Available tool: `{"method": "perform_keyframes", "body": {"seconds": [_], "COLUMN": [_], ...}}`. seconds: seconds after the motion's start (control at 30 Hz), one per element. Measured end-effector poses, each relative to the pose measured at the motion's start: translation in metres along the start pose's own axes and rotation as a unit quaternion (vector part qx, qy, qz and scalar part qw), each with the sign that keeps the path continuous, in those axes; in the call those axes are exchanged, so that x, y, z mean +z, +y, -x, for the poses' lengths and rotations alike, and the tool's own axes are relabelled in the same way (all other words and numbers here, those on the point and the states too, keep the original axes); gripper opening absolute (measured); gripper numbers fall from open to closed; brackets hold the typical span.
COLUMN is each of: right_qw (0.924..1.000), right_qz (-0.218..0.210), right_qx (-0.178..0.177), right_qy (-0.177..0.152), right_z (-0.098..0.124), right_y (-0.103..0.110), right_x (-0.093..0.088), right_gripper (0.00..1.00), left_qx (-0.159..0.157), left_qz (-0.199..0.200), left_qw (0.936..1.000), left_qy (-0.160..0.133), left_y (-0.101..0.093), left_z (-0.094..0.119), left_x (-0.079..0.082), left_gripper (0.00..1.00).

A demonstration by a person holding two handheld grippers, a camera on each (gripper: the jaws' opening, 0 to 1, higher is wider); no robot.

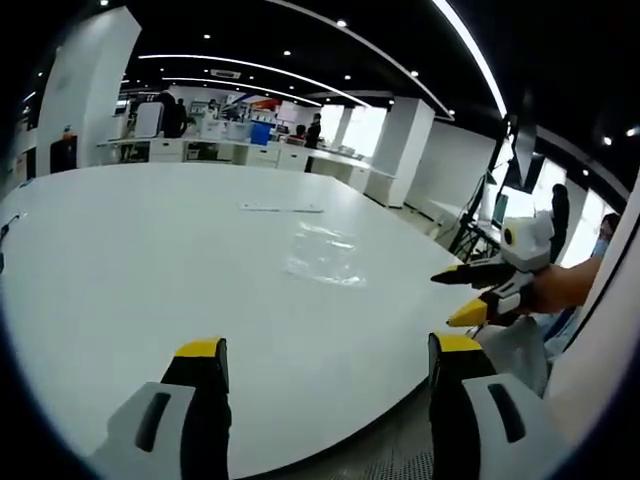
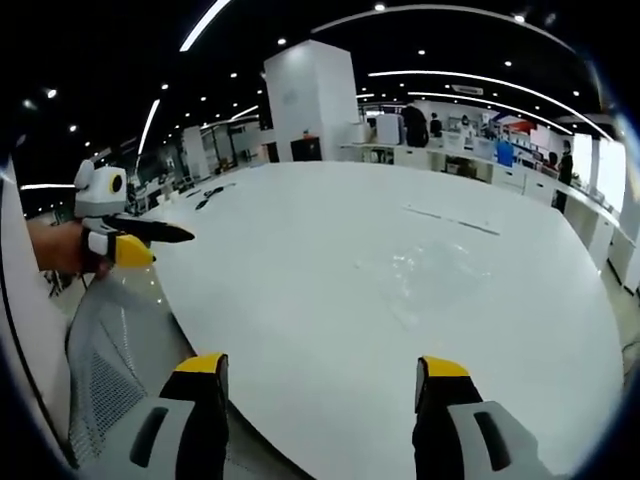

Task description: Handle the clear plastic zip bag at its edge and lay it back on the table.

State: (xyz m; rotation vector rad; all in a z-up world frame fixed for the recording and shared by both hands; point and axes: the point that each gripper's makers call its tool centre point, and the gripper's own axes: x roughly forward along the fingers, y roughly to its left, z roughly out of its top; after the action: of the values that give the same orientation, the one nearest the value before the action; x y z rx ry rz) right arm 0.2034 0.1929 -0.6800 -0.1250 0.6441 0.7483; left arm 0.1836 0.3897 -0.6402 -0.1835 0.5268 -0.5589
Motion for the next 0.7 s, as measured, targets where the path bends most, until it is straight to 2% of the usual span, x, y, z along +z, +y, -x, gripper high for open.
{"method": "perform_keyframes", "body": {"seconds": [0.7], "right_qw": [0.9975], "right_qz": [0.056], "right_qx": [-0.001], "right_qy": [0.044], "right_z": [-0.037], "right_y": [-0.038], "right_x": [0.001], "right_gripper": [0.70], "left_qx": [0.010], "left_qz": [0.011], "left_qw": [0.9999], "left_qy": [-0.003], "left_y": [0.008], "left_z": [0.001], "left_x": [0.004], "left_gripper": [0.80]}}
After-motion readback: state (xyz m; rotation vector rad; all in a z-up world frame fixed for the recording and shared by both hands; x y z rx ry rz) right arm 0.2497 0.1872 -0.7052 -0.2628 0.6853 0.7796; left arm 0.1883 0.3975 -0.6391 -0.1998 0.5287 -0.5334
